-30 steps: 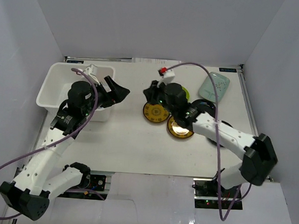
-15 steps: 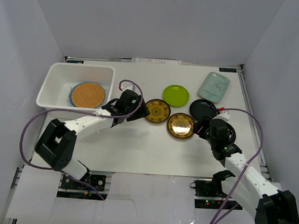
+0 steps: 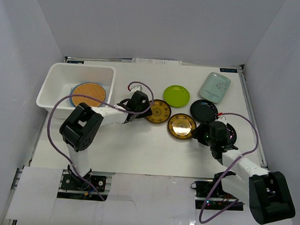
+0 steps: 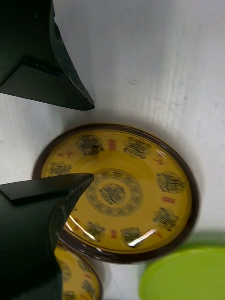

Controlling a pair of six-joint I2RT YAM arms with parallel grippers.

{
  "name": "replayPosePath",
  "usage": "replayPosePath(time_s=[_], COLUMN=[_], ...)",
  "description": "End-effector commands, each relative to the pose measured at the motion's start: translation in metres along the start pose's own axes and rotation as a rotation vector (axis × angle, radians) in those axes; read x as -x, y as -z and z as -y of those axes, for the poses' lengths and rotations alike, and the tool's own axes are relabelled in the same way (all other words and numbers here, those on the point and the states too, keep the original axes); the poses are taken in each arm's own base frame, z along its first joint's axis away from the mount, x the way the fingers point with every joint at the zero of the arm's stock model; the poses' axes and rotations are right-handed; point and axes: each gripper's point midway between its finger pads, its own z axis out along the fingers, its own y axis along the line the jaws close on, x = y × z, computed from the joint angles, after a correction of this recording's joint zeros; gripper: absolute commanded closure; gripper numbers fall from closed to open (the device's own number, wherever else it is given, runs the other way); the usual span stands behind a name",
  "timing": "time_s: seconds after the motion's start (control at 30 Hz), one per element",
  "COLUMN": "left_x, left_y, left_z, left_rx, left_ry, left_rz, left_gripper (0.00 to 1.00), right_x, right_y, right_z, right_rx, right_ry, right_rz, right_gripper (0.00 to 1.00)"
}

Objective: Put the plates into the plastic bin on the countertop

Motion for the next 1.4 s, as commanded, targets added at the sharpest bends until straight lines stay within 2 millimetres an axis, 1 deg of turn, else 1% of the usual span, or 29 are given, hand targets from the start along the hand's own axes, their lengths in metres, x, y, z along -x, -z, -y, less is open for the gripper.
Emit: replayPosePath(time_s=[0.0, 0.07, 0.1, 0.13, 0.17, 0.23, 0.27, 0.3, 0.37, 0.43, 0.47, 0.5, 0.57, 0.67, 0.7, 0.77, 0.8, 0.83, 0.87, 0.9, 0.97, 1.0, 1.03, 1.07, 1.1, 1.2, 1.23, 1.33, 1.37], left_x=[0.016, 0.015, 0.011, 0.01, 0.013, 0.014, 0.011, 0.009, 0.016, 0.009, 0.019, 0.016, 0.034, 0.055, 0.076, 0.103, 0.124, 0.14, 0.163, 0.18, 0.207, 0.226, 0.229, 0.235, 0.244, 0.244, 0.241, 0.225, 0.219], left_y=[-0.008, -0.012, -0.016, -0.018, -0.02, -0.019, -0.017, -0.014, -0.003, 0.007, 0.021, 0.028, 0.057, 0.093, 0.122, 0.155, 0.184, 0.198, 0.219, 0.233, 0.25, 0.253, 0.25, 0.248, 0.25, 0.238, 0.23, 0.211, 0.205], left_z=[0.01, 0.009, 0.007, 0.004, 0.002, -0.003, -0.012, -0.018, -0.021, -0.033, -0.03, -0.037, -0.03, -0.021, -0.009, -0.001, 0.005, -0.004, -0.002, -0.018, -0.037, -0.07, -0.078, -0.094, -0.133, -0.183, -0.194, -0.234, -0.24], left_rx=[-0.023, -0.019, -0.011, -0.001, 0.02, 0.041, 0.077, 0.1, 0.113, 0.142, 0.126, 0.14, 0.103, 0.051, -0.009, -0.042, -0.074, -0.031, -0.023, 0.029, 0.077, 0.139, 0.116, 0.135, 0.207, 0.3, 0.327, 0.408, 0.42], left_ry=[-0.001, 0.0, -0.004, -0.006, -0.006, -0.006, -0.017, -0.025, -0.034, -0.054, -0.049, -0.054, -0.037, -0.011, 0.013, 0.03, 0.038, 0.038, 0.015, 0.025, 0.045, 0.096, 0.111, 0.163, 0.229, 0.329, 0.345, 0.439, 0.459], left_rz=[0.051, 0.048, 0.039, 0.034, 0.045, 0.054, 0.045, 0.037, 0.059, 0.048, 0.074, 0.075, 0.127, 0.197, 0.264, 0.347, 0.42, 0.475, 0.539, 0.585, 0.639, 0.662, 0.637, 0.634, 0.641, 0.624, 0.607, 0.573, 0.557], left_gripper=[0.34, 0.37, 0.44, 0.51, 0.68, 0.81, 0.88, 0.99, 1.0, 1.0, 1.0, 1.0, 1.0, 1.0, 1.0, 1.0, 1.0, 1.0, 1.0, 1.0, 1.0, 1.0, 1.0, 1.0, 1.0, 1.0, 1.0, 1.0, 1.0], right_x=[0.006, 0.004, 0.002, 0.003, -0.001, -0.002, -0.003, -0.003, -0.003, -0.004, -0.003, -0.004, -0.002, 0.005, 0.006, 0.016, 0.017, 0.019, 0.026, 0.028, 0.037, 0.038, 0.042, 0.044, 0.044, 0.049, 0.05, 0.061, 0.063], right_y=[-0.003, -0.006, -0.007, -0.008, -0.01, -0.011, -0.012, -0.013, -0.014, -0.014, -0.013, -0.012, -0.009, -0.002, 0.001, 0.009, 0.013, 0.017, 0.023, 0.026, 0.035, 0.038, 0.041, 0.045, 0.048, 0.057, 0.059, 0.073, 0.077], right_z=[-0.016, -0.016, -0.015, -0.015, -0.013, -0.012, -0.011, -0.011, -0.011, -0.011, -0.012, -0.012, -0.015, -0.025, -0.026, -0.037, -0.044, -0.048, -0.055, -0.06, -0.07, -0.075, -0.08, -0.085, -0.091, -0.112, -0.116, -0.152, -0.162], right_rx=[0.091, 0.091, 0.089, 0.091, 0.082, 0.081, 0.079, 0.08, 0.079, 0.08, 0.085, 0.091, 0.109, 0.153, 0.16, 0.203, 0.234, 0.244, 0.267, 0.282, 0.312, 0.329, 0.34, 0.358, 0.377, 0.424, 0.431, 0.507, 0.527], right_ry=[-0.027, -0.036, -0.039, -0.04, -0.045, -0.054, -0.057, -0.059, -0.059, -0.059, -0.062, -0.063, -0.066, -0.06, -0.059, -0.055, -0.049, -0.043, -0.035, -0.026, -0.019, -0.012, -0.008, -0.003, 0.007, 0.04, 0.048, 0.089, 0.1], right_rz=[0.033, 0.025, 0.021, 0.023, 0.014, 0.017, 0.016, 0.015, 0.014, 0.013, 0.019, 0.019, 0.029, 0.051, 0.057, 0.093, 0.09, 0.088, 0.111, 0.117, 0.14, 0.142, 0.149, 0.156, 0.151, 0.152, 0.151, 0.167, 0.168], right_gripper=[0.45, 0.46, 0.46, 0.47, 0.48, 0.51, 0.53, 0.57, 0.61, 0.73, 0.78, 0.85, 0.92, 0.92, 0.92, 0.92, 0.92, 0.92, 0.92, 0.92, 0.92, 0.92, 0.92, 0.92, 0.92, 0.92, 0.92, 0.92, 0.92])
